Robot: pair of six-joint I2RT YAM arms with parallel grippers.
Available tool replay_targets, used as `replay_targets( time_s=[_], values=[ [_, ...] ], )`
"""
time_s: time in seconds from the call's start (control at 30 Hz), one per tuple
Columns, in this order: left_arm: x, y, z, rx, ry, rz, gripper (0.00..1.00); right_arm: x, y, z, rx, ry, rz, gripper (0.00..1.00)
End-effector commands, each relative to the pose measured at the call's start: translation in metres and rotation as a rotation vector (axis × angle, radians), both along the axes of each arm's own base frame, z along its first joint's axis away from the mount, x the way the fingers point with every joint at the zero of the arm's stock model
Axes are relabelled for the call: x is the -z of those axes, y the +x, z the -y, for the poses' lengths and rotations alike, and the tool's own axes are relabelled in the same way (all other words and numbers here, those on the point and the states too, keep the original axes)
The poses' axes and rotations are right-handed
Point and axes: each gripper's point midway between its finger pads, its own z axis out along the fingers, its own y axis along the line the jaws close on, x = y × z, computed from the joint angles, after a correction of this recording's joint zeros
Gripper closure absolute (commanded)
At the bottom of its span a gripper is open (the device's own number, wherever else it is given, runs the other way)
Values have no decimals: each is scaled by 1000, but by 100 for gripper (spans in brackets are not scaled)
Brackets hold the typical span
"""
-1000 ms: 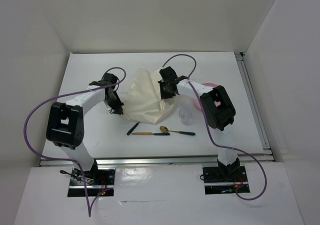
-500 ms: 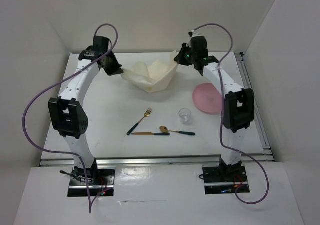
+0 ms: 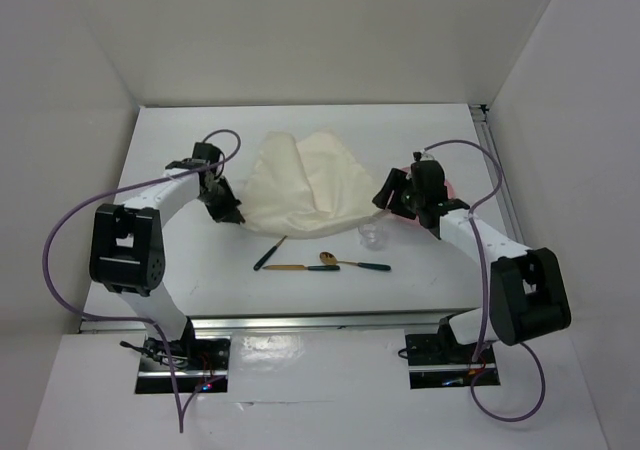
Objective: Set the dinner table for one person
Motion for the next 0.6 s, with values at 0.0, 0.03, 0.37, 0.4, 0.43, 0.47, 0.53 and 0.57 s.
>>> replay_targets(
  time_s=[0.0, 0.03, 0.37, 0.4, 0.43, 0.47, 0.53, 0.57],
  values=[
    [-2, 6, 4, 23, -24, 56, 100, -12, 11, 10, 65, -24, 10, 36],
    [-6, 7, 2, 18, -14, 70, 100, -11, 12, 10, 65, -28, -3, 36],
    [-34, 18, -10, -2, 53, 113, 100, 0, 8, 3, 9, -23, -157, 30],
    [-34, 18, -10, -2, 53, 113, 100, 8, 7, 1, 5, -13, -184, 30],
    [-34, 18, -10, -2, 53, 113, 100, 8, 9, -1, 1, 12, -195, 30],
    [-34, 18, -10, -2, 53, 113, 100, 17, 8, -3, -5, 13, -222, 30],
    [-34, 18, -10, -2, 53, 113, 100, 22, 7, -6, -6, 28, -251, 32],
    [-34, 18, -10, -2, 53, 113, 100, 26, 7, -6, 1, 33, -265, 32]
  ],
)
